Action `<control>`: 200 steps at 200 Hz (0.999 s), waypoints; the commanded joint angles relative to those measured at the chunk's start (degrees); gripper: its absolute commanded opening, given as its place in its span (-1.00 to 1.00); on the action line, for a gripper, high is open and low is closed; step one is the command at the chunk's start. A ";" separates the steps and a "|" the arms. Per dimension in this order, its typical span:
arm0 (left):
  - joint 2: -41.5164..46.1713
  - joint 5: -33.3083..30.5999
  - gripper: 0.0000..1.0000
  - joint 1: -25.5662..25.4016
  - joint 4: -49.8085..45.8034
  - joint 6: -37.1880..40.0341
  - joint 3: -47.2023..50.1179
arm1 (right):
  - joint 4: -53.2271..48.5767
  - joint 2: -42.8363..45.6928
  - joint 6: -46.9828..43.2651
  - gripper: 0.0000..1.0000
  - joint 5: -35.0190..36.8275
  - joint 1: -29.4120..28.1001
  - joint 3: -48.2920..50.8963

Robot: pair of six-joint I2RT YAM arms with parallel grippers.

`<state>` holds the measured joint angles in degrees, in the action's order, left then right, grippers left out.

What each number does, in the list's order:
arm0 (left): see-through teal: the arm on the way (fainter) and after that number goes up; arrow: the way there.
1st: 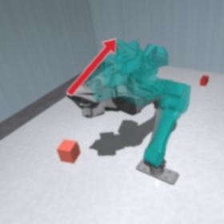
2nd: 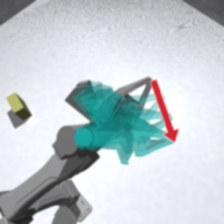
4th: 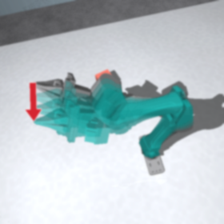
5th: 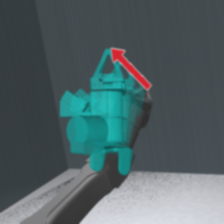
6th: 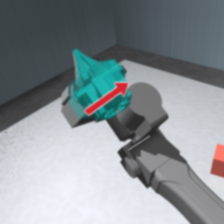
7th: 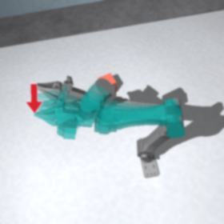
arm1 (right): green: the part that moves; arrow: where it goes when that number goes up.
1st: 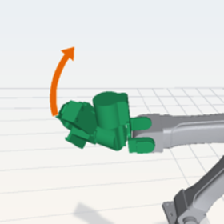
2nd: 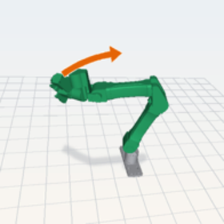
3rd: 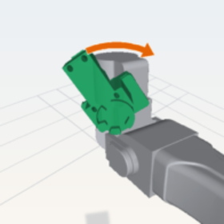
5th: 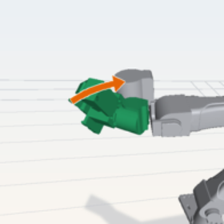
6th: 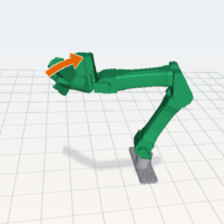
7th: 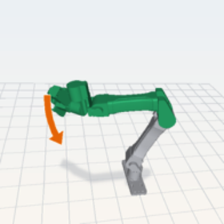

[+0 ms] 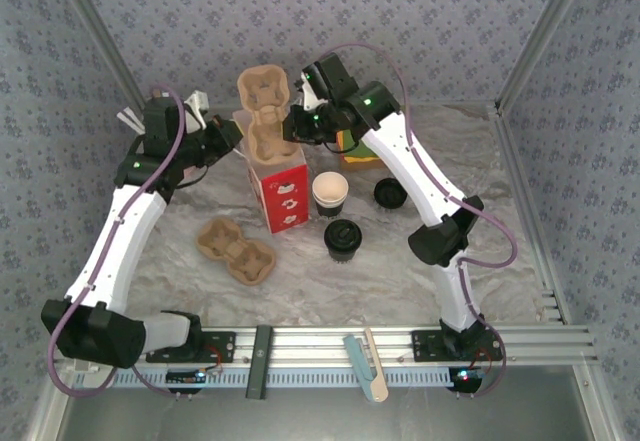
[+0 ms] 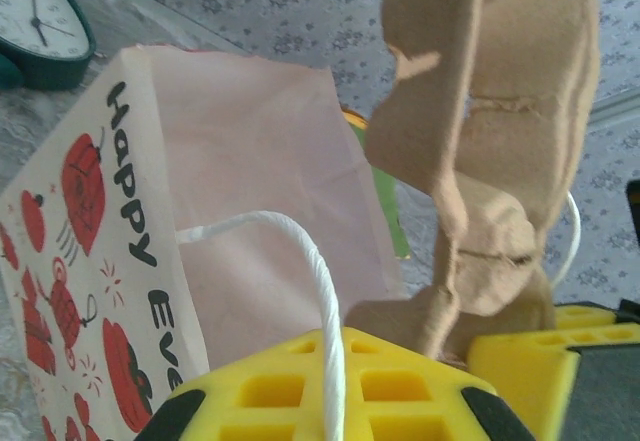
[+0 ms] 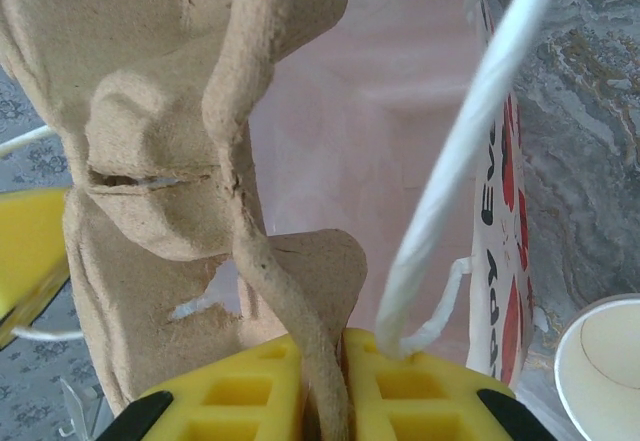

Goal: Pack the takeout coffee

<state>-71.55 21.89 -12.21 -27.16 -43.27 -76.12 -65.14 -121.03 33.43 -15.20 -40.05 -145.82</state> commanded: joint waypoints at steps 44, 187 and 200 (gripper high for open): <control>3.08 0.00 -0.84 -1.15 0.93 -1.74 1.68 | -3.40 -3.28 -3.52 -0.68 3.44 -0.88 -1.53; 2.12 -0.14 -0.83 -1.15 -0.02 -0.94 1.54 | -3.12 -3.34 -12.17 -0.68 13.20 -2.77 -1.38; 1.86 -0.07 -0.83 -1.15 -0.09 -0.83 1.41 | -2.14 -3.08 -13.13 -0.67 14.45 -3.42 -1.34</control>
<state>-70.17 21.63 -13.19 -27.07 -44.62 -74.37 -67.79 -124.42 23.24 -4.45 -42.26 -145.82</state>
